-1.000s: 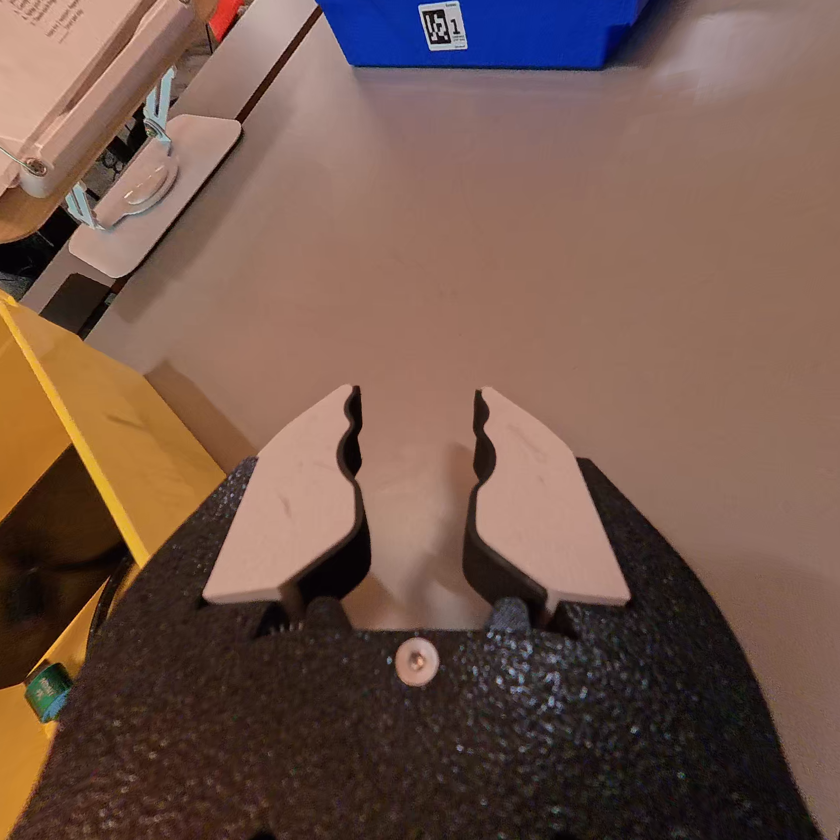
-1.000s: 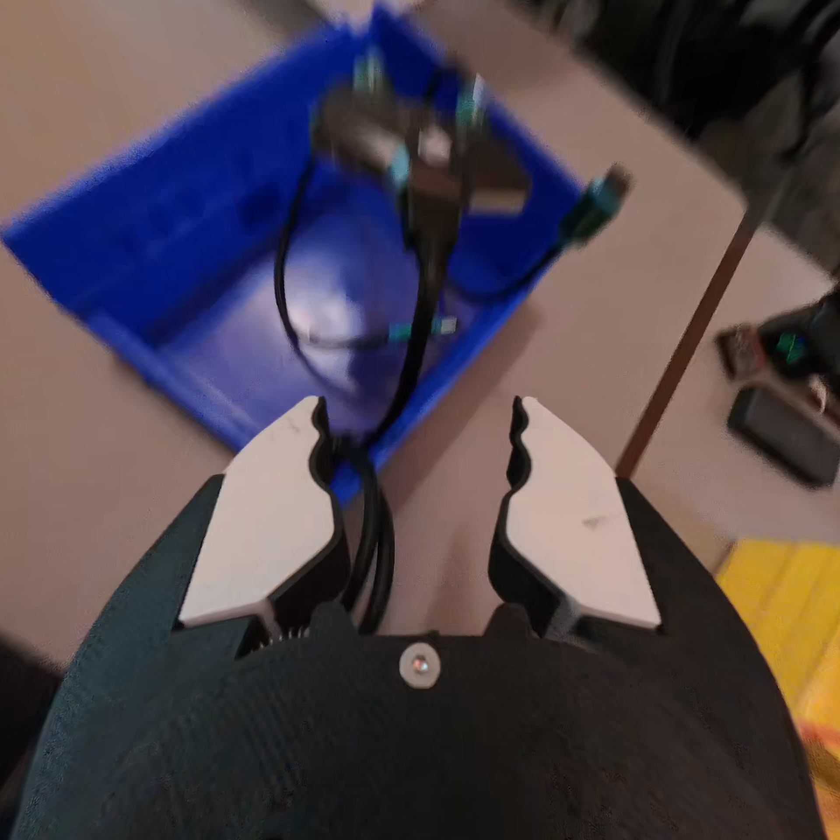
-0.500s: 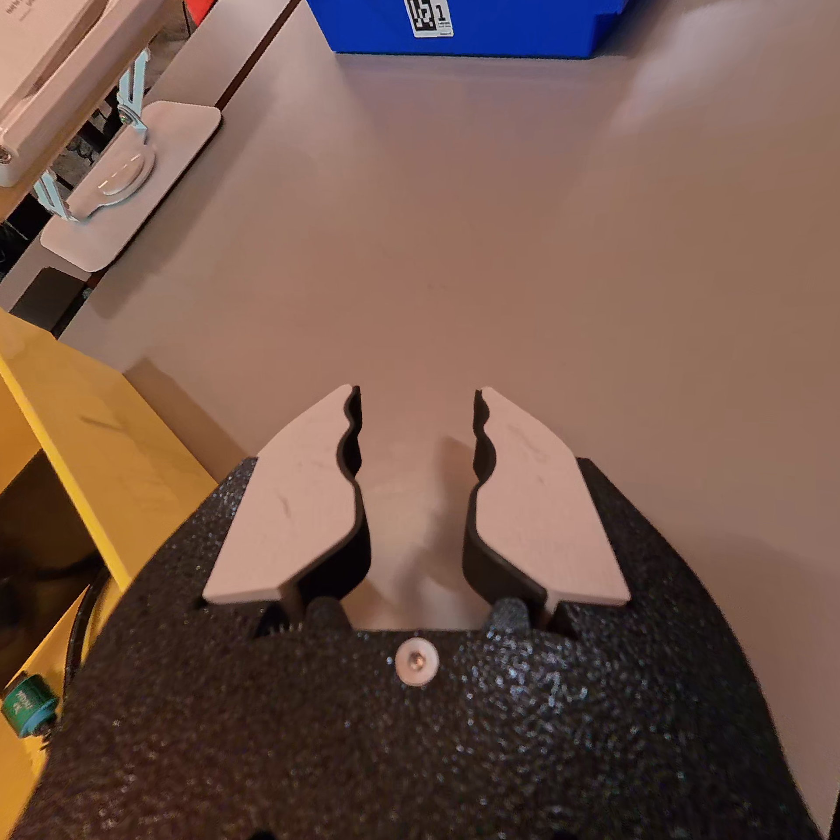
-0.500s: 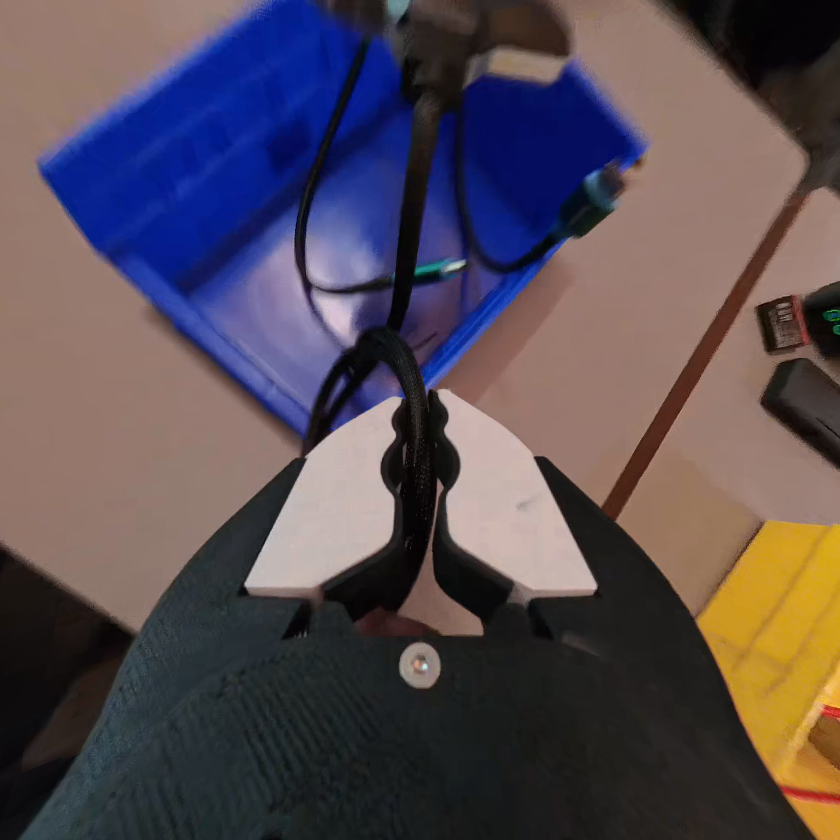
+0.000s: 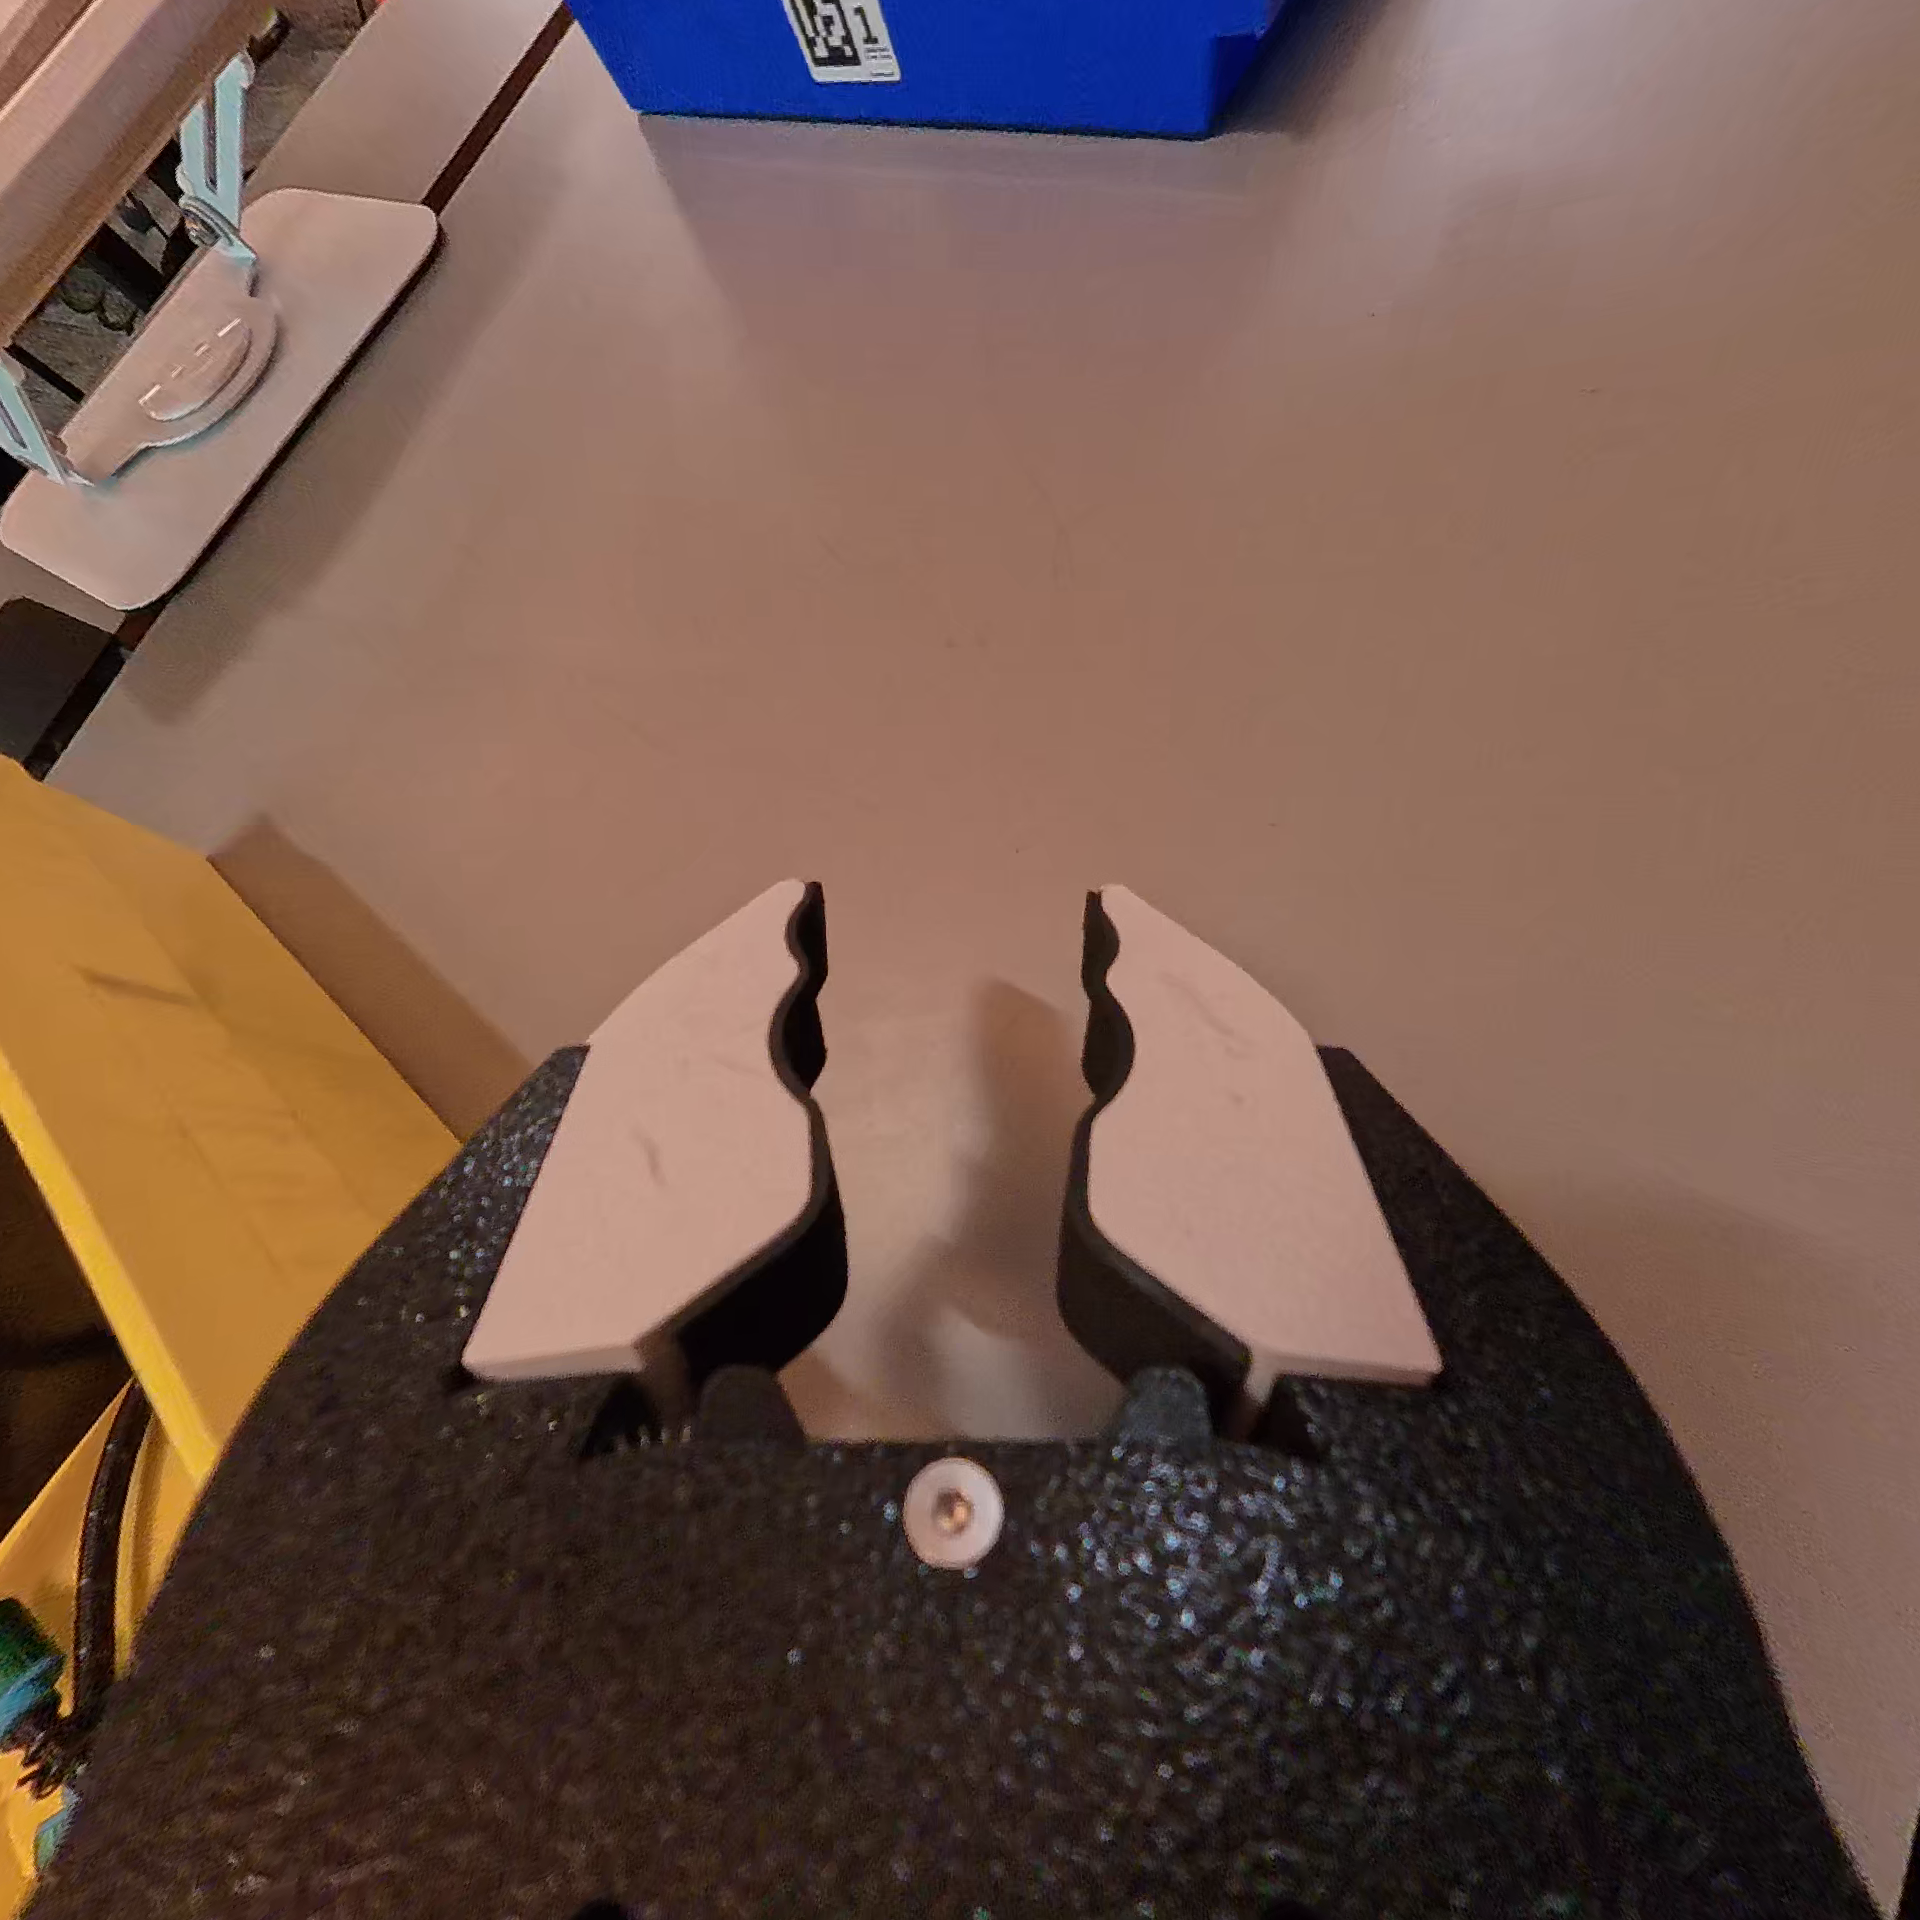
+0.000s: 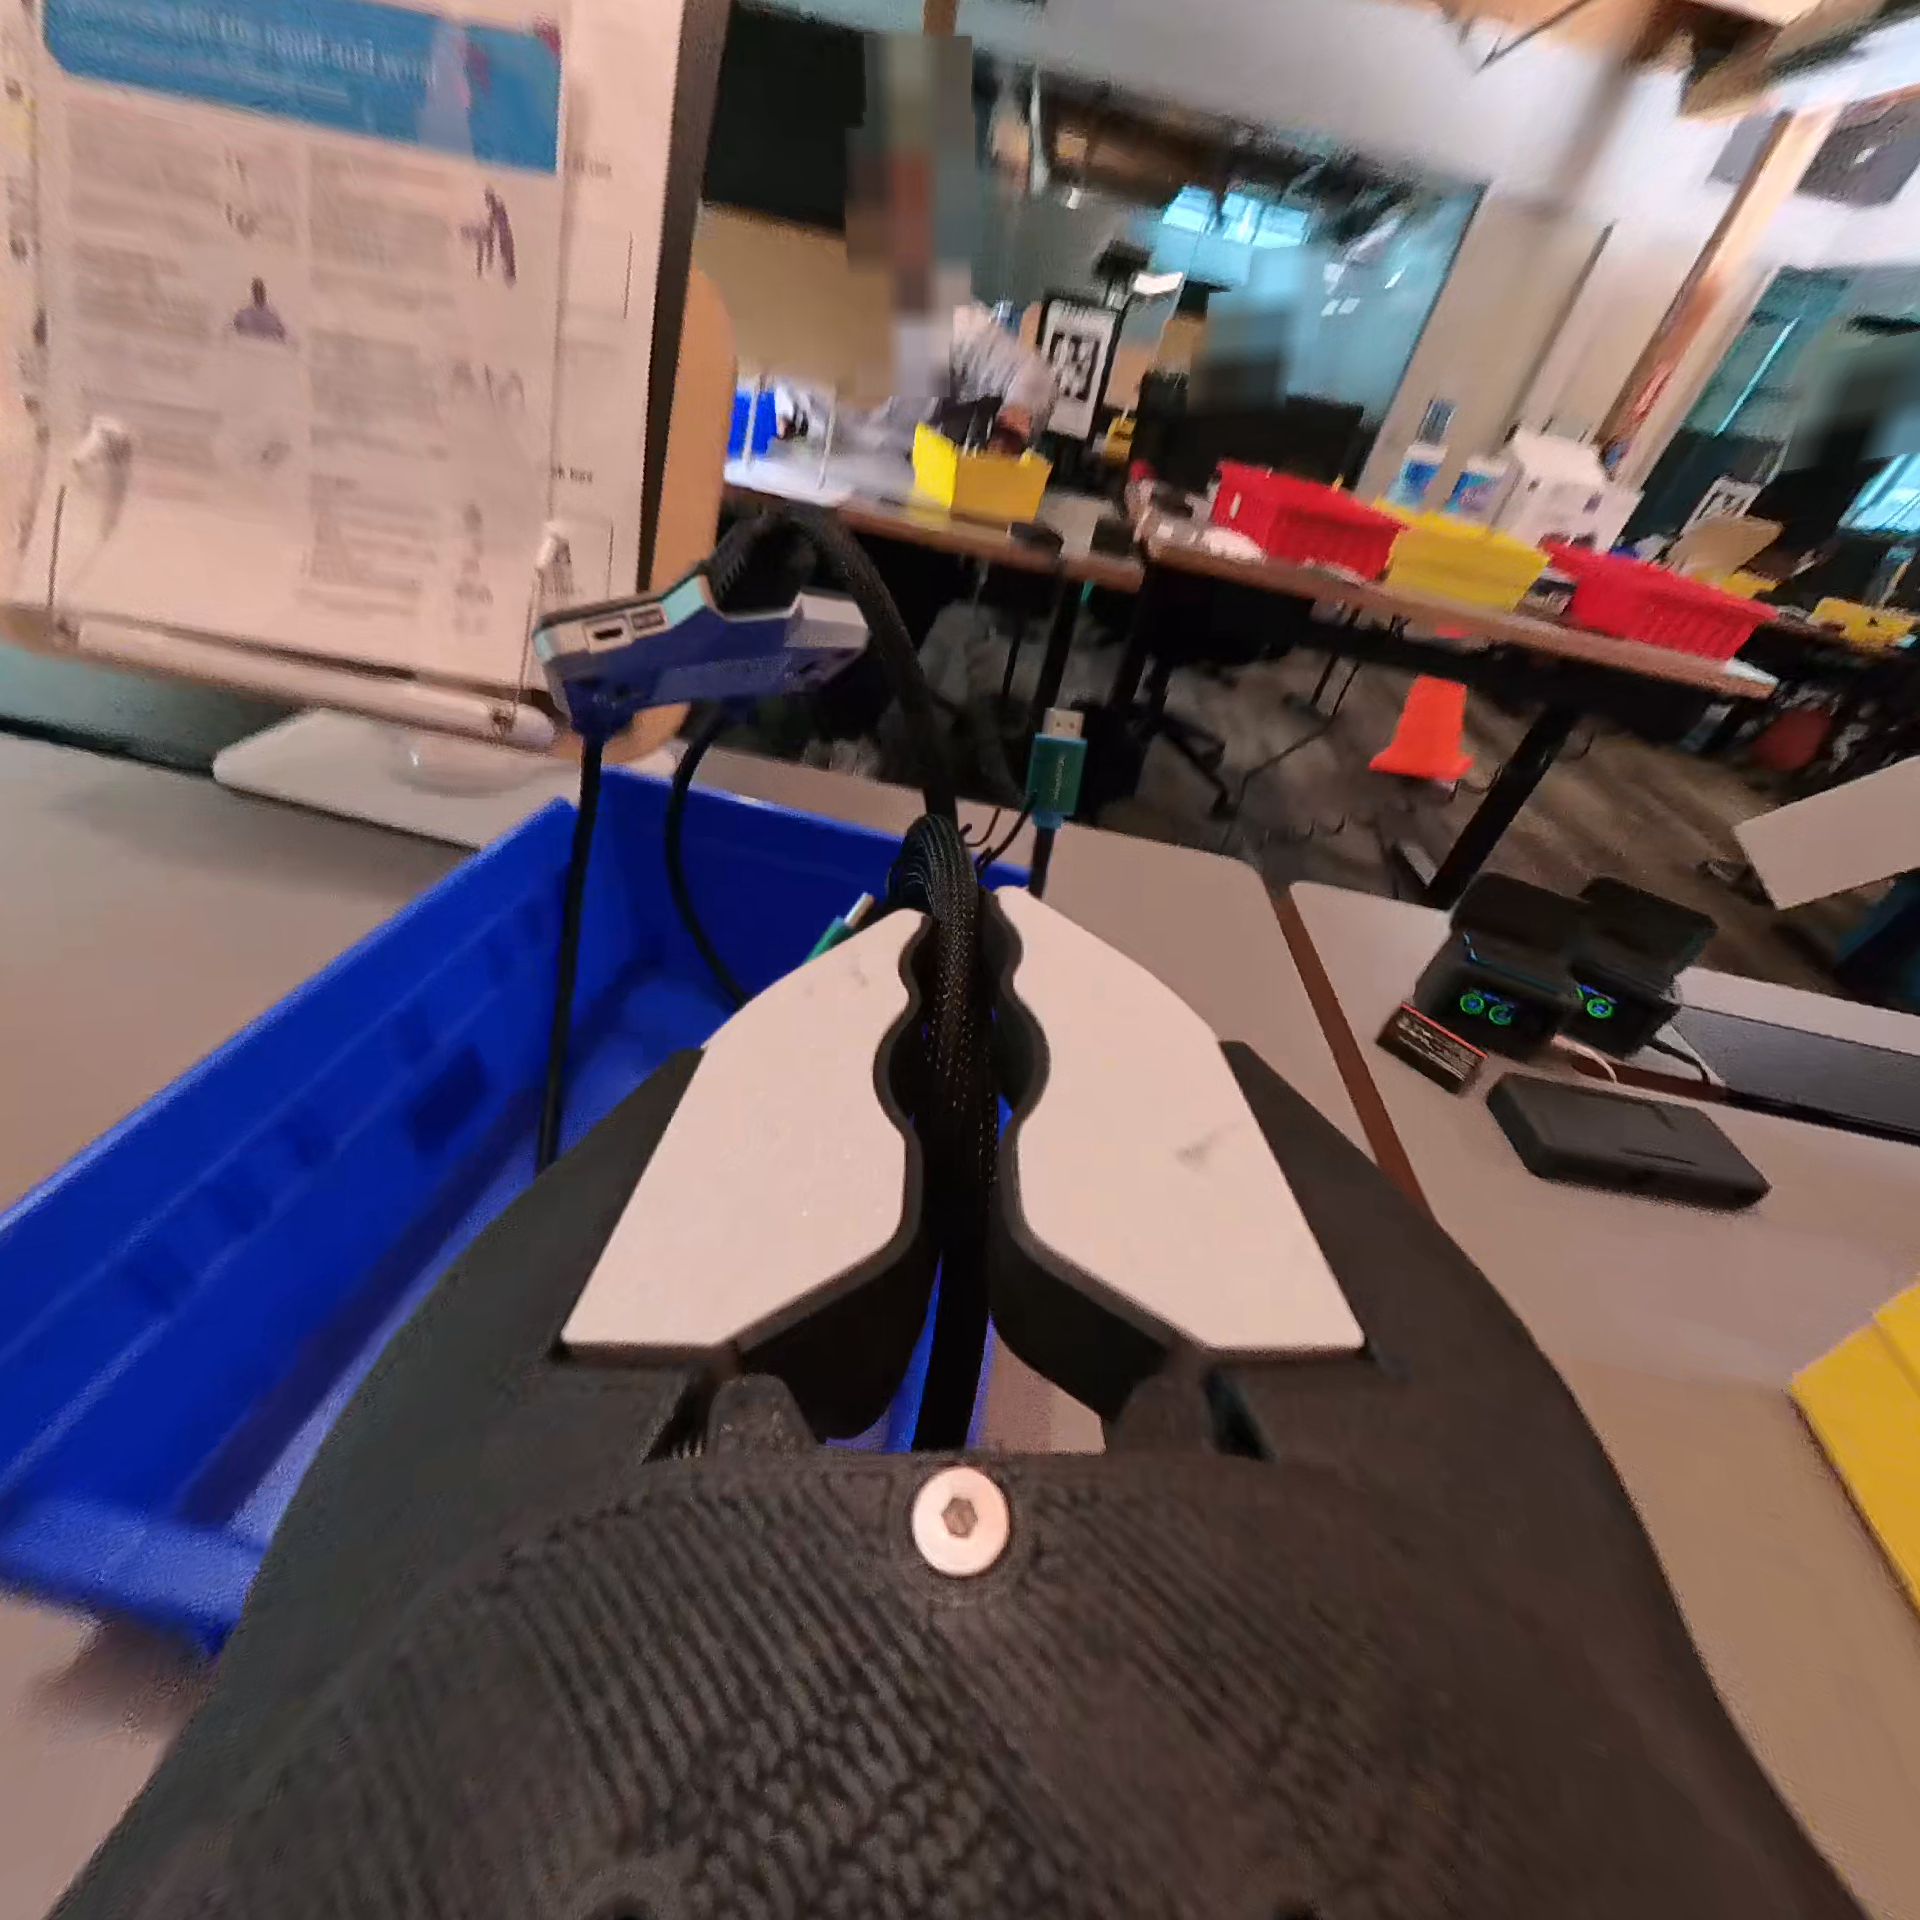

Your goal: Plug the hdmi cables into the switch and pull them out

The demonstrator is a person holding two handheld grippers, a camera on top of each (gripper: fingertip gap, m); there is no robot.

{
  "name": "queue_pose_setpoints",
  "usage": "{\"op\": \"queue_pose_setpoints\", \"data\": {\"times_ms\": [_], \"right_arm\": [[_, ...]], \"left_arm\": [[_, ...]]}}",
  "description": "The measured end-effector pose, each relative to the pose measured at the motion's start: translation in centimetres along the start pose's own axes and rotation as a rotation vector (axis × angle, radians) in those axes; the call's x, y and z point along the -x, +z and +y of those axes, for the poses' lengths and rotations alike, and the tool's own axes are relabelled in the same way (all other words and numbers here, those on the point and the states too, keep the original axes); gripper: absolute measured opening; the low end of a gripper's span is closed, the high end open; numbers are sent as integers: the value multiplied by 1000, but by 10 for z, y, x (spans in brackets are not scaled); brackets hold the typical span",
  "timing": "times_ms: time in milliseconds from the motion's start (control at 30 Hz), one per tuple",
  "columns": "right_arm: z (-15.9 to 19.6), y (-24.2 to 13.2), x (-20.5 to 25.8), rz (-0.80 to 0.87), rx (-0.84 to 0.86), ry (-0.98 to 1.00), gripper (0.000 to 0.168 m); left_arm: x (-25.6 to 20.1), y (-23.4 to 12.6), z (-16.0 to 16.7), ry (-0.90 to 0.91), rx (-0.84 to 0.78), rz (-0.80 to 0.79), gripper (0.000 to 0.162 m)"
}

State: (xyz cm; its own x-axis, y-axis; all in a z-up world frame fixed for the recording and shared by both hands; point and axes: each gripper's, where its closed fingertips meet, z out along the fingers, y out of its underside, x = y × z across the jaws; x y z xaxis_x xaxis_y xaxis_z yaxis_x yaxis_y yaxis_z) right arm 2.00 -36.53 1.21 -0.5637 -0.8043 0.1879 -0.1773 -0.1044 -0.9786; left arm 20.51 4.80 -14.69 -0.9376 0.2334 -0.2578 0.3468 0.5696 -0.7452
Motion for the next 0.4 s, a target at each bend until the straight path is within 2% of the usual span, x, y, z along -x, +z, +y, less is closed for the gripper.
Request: {"op": "queue_pose_setpoints", "data": {"times_ms": [33,100,133,200,267,333,400], "right_arm": [[2,5,6,8,-32,26,7],[14,12,19,25,-65,57,7],[26,16,23,48,-40,-3,7],[61,21,28,74,106,-171,7],[83,20,44,-7,192,-281,10],[80,11,47,-20,169,-298,17],[64,1,42,-9,112,-209,44]], "left_arm": [[0,1,0,1,1,2,47],[-2,2,1,1,5,8,47],[-2,3,2,1,8,11,47],[-3,4,4,-1,15,16,47],[-4,4,5,2,20,21,47],[-3,4,5,0,23,20,47],[-3,3,5,-4,21,17,47]]}}
